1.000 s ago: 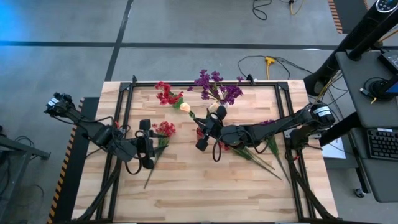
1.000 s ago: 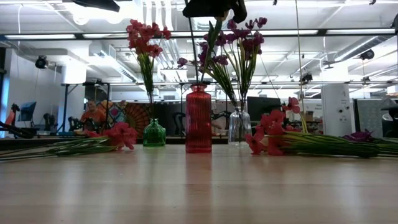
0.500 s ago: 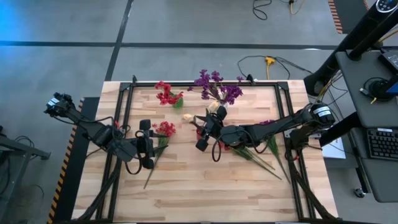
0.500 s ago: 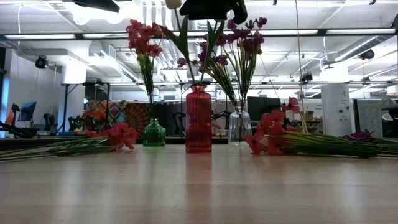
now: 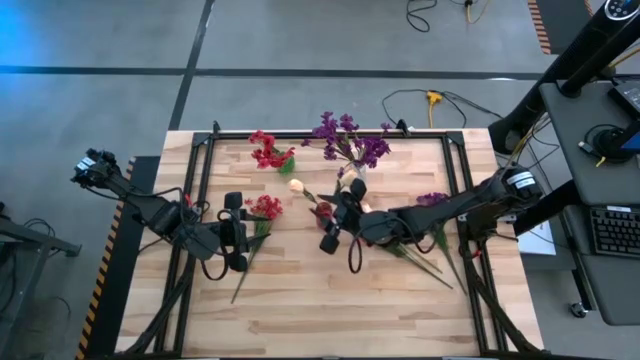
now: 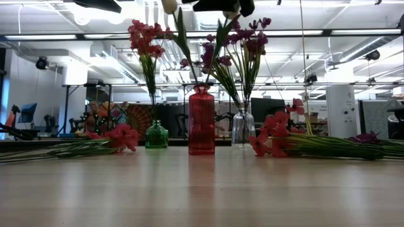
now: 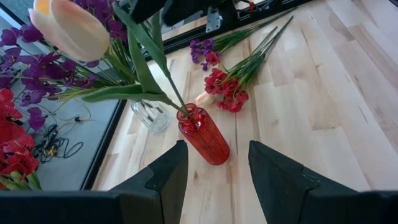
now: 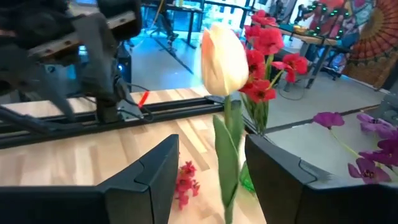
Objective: Sort flowers into vase by color
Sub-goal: Put the red flowers into the green vase
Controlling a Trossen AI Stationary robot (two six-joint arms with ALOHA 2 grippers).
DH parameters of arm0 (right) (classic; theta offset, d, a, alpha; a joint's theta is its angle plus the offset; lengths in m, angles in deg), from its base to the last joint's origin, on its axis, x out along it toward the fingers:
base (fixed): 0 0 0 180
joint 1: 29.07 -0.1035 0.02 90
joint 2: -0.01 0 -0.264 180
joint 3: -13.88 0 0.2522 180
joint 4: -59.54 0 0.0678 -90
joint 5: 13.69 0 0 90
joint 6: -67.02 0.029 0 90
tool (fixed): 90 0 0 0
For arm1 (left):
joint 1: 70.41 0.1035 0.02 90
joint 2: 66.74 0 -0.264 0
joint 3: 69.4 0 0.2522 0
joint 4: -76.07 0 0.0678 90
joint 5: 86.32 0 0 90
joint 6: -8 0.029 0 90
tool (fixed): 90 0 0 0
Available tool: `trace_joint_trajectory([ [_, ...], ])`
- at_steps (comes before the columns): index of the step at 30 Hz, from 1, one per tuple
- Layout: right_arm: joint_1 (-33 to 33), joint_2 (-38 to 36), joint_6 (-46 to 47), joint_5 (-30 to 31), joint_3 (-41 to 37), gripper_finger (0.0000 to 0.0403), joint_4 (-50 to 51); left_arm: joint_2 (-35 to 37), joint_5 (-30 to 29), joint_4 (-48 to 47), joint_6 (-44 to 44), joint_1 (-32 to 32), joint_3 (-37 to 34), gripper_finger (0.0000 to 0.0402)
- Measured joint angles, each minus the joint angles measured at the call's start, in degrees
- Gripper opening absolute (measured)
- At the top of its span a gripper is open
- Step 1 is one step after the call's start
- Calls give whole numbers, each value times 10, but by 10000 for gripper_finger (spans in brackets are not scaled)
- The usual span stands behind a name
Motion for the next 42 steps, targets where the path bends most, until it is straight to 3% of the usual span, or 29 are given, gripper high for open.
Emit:
trace_joint_trajectory([
  [9, -48, -27, -5, -1, 1, 176, 30, 0, 0, 0, -12, 0, 0, 152],
  [16, -91, -53, 34, -2, 40, 173, 183, 0, 0, 24, -13, 0, 0, 152],
  [25, -133, -59, 183, -12, 102, 173, 457, 0, 1, 29, -83, 0, 0, 152],
  [31, -137, -69, 275, -116, 101, 171, 583, -1, 1, 21, -158, 0, 0, 152],
  [42, -136, -69, 445, -163, 92, 192, 777, -35, -6, 17, -293, -2, 0, 152],
])
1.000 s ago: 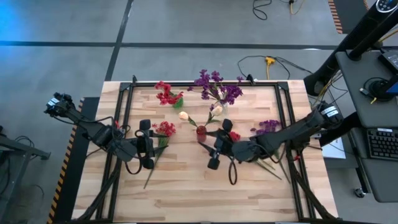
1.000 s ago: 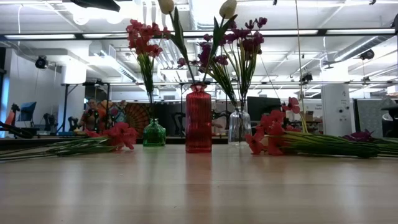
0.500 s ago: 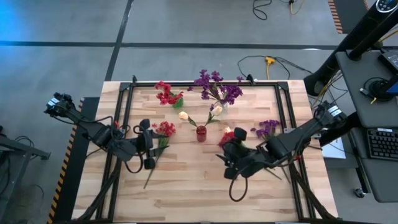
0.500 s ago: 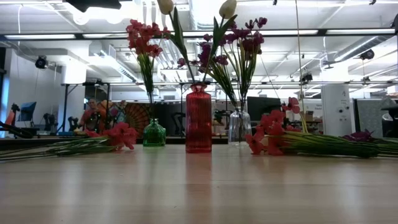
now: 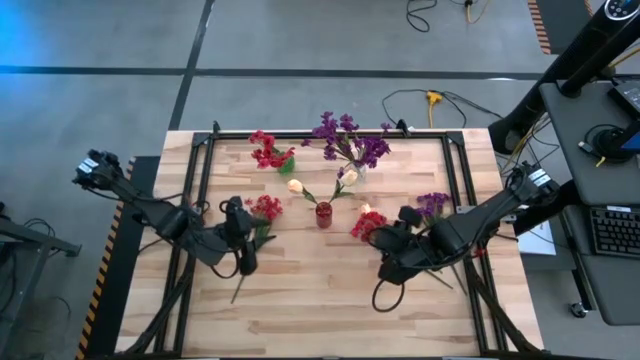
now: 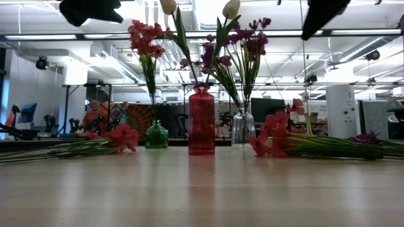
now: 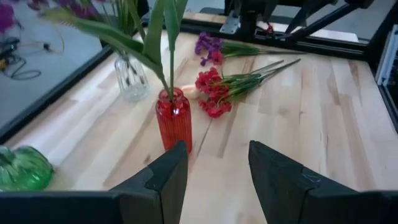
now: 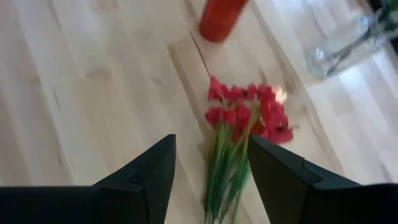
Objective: Sort flowers into vase by color
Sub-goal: Put the red flowers into the green vase
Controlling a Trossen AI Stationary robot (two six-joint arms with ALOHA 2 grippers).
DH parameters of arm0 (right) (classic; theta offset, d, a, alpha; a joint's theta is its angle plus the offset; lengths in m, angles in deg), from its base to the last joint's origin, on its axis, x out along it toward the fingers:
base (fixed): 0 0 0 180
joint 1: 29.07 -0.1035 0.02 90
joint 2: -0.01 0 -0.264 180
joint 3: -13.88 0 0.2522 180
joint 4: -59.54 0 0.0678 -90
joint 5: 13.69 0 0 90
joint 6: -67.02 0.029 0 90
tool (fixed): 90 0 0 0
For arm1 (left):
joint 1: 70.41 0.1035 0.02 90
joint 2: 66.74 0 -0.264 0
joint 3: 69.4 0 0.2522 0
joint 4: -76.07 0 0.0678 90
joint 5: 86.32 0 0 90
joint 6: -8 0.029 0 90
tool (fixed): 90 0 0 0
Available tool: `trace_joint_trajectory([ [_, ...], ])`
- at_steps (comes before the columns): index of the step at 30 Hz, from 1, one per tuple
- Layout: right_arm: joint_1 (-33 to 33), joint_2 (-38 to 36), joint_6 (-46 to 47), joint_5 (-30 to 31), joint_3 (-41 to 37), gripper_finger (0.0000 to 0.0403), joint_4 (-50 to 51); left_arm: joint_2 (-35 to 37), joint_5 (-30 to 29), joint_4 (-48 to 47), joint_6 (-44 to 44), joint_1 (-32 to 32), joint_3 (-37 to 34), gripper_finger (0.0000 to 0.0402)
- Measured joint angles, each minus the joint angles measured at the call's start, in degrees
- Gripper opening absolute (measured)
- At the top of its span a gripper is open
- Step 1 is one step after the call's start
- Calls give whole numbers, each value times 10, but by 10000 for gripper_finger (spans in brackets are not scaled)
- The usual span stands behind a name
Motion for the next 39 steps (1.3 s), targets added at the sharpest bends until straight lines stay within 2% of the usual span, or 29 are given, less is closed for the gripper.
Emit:
trace_joint_trajectory([
  [10, 0, 0, -11, -58, -74, 222, -9, -76, -9, 31, -32, -9, 0, 152],
  [14, 0, 0, 17, -73, -116, 224, -18, -97, -8, 41, -32, -14, 0, 152],
  [22, 2, -10, 36, -110, -225, 224, -103, -112, -8, 43, -32, -18, 0, 152],
  [28, 10, -11, 84, -121, -291, 224, -123, -121, -9, 43, -29, -18, 0, 152],
  [33, 31, -11, 79, -146, -328, 224, -191, -132, -22, 43, -28, -18, 0, 152],
  [39, 50, -11, 74, -146, -342, 224, -205, -133, -23, 43, -28, -18, 0, 152],
])
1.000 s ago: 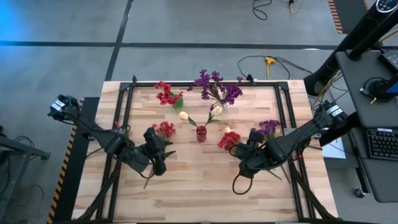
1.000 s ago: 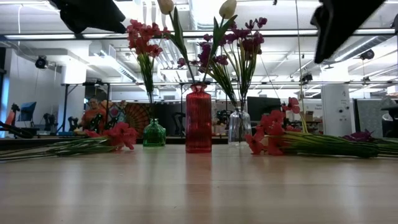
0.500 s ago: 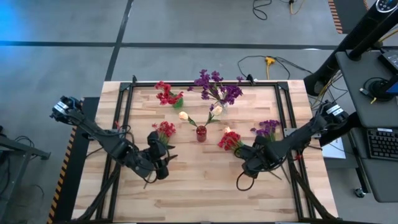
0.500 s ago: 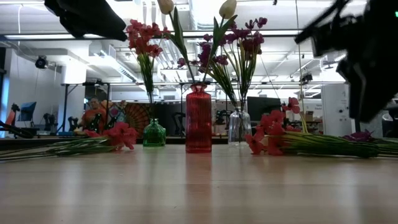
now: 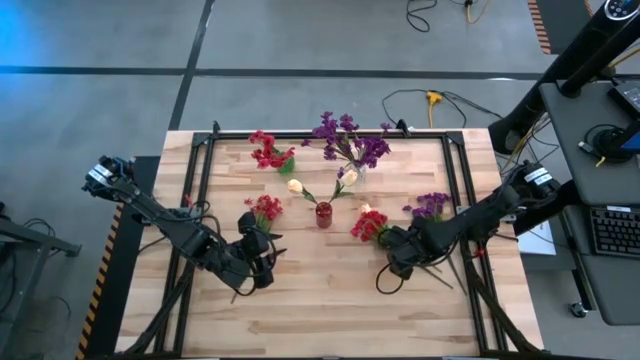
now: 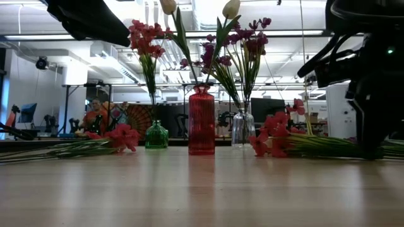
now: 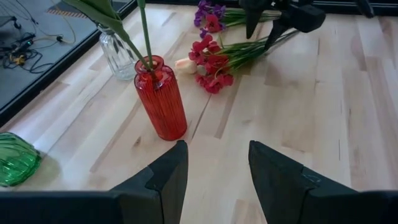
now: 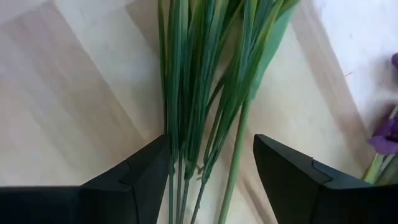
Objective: Sort flowers into vase by color
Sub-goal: Put the red flowers into the green vase
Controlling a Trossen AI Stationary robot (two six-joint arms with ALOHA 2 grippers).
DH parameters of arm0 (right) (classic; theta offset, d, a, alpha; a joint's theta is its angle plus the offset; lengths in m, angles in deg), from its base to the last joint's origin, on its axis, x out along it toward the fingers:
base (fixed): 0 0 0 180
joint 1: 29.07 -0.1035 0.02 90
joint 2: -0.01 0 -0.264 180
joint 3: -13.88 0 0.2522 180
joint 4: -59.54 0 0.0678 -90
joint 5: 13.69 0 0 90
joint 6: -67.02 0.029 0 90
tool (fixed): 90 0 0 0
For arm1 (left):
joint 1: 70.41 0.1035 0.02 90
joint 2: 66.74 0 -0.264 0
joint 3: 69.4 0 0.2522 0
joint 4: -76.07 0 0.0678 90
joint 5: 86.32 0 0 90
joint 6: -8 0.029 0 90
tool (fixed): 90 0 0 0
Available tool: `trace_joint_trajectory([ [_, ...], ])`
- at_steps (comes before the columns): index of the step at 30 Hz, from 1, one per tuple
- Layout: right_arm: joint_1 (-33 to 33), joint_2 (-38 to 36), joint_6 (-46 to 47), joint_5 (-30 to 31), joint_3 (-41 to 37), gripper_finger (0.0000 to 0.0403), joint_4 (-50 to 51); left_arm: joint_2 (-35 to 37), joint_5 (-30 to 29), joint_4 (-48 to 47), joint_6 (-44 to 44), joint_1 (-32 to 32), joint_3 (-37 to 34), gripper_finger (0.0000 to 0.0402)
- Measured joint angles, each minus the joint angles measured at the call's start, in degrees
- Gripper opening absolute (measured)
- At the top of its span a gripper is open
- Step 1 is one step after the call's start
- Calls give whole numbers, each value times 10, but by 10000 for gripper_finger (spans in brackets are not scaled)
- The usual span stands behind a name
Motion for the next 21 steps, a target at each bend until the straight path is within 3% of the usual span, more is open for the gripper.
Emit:
trace_joint_trajectory([
  [6, 9, 0, -15, 4, -9, 221, -32, 0, 0, 0, 0, 0, 0, 152],
  [12, 13, 0, -20, 2, -37, 193, -97, 0, 0, 0, 0, 0, 0, 152],
  [21, 14, 0, -8, 9, -45, 98, -117, 0, -1, 0, 0, 0, 0, 152],
])
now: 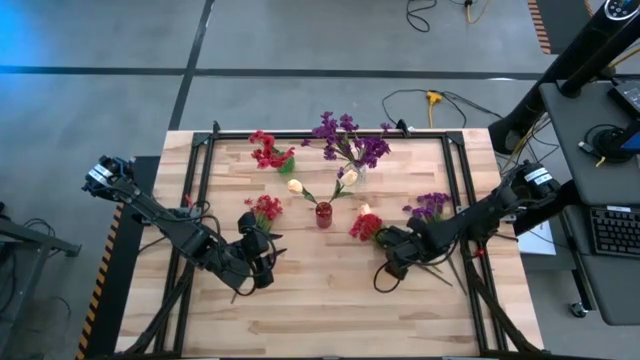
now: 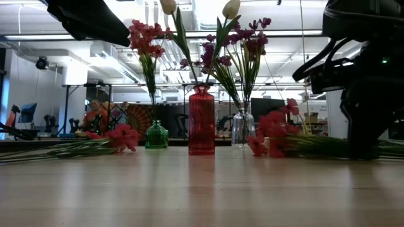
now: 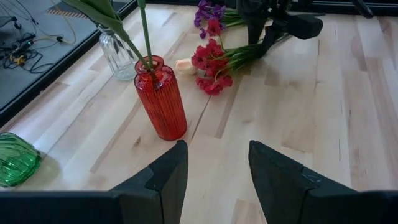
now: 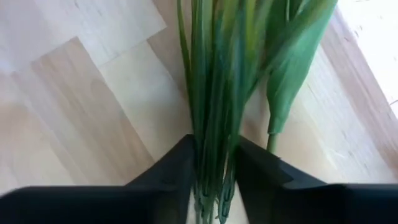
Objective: Sort flowers into vase by color
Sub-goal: Put the red flowers into the green vase
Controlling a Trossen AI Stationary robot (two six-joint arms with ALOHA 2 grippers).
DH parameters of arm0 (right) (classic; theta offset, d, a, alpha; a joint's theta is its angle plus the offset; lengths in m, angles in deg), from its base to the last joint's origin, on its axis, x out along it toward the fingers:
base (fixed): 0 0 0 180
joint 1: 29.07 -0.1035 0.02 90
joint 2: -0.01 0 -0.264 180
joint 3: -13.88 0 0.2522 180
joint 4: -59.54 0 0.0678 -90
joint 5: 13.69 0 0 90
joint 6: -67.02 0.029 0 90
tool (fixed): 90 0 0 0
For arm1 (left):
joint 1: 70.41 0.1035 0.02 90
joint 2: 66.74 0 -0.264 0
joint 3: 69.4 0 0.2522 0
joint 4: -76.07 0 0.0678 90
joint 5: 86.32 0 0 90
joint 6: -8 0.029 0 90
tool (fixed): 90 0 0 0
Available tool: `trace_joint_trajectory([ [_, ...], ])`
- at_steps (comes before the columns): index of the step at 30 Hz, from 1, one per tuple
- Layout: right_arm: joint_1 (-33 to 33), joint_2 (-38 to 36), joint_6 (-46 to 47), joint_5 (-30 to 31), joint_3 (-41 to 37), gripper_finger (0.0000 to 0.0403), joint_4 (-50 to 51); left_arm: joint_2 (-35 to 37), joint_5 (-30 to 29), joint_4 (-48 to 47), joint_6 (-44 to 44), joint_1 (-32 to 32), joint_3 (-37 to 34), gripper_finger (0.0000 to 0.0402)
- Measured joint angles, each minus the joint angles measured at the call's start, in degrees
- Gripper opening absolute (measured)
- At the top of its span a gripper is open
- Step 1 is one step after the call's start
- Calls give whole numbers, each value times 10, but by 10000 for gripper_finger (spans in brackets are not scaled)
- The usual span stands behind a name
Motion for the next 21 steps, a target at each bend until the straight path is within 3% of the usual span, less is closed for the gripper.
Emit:
trace_joint_trajectory([
  [6, 1, 0, 10, 12, 0, 20, -1, 0, 0, 0, 0, 0, 0, 152],
  [13, 1, -14, 14, 14, 10, 19, 9, 0, -1, 0, 0, 0, 0, 152],
  [18, -1, -76, 13, 15, 11, 19, 10, 0, -1, 6, 4, 0, 0, 152],
  [21, -12, -126, 9, 46, 11, 18, 10, 0, 0, 21, 18, -1, 0, 152],
])
